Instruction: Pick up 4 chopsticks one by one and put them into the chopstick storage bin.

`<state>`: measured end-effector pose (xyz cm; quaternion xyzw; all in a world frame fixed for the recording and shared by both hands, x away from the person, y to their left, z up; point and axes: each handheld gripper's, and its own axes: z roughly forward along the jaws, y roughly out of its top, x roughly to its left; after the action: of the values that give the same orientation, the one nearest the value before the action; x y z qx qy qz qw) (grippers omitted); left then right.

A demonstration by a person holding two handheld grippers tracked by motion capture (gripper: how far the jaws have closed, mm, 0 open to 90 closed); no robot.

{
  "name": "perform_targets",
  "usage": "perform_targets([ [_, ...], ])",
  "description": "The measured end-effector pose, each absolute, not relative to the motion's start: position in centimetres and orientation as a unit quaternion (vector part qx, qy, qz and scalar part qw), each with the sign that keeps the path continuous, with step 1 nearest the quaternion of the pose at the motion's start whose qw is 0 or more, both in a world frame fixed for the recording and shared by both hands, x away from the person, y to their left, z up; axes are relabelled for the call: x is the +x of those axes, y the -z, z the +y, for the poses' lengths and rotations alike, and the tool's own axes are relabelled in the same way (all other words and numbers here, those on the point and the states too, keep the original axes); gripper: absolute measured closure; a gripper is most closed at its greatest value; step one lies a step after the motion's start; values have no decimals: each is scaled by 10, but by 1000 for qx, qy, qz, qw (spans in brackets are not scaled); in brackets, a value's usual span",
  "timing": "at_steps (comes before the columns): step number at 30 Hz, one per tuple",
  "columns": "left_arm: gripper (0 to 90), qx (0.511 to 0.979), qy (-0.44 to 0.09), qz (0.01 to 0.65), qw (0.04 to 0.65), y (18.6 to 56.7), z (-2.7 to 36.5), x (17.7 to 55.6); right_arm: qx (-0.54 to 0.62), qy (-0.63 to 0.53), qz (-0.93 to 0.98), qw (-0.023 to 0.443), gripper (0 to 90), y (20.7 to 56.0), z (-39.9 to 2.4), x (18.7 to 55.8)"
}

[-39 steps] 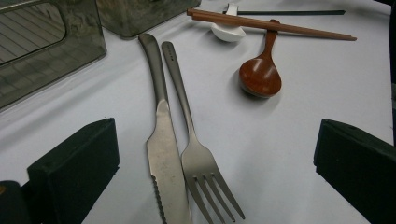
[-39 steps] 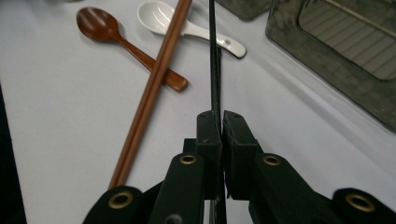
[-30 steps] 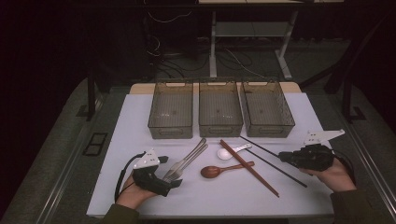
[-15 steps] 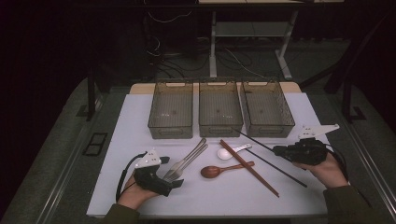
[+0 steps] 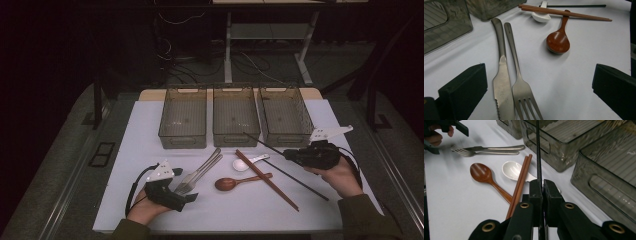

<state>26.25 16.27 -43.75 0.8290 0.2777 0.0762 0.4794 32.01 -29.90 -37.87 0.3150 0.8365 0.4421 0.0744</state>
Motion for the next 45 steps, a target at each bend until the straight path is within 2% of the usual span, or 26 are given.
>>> perform_targets([
  [45,0,827,-76,271,487,437,161,263,282,-452,842,87,854,359,-186,377],
])
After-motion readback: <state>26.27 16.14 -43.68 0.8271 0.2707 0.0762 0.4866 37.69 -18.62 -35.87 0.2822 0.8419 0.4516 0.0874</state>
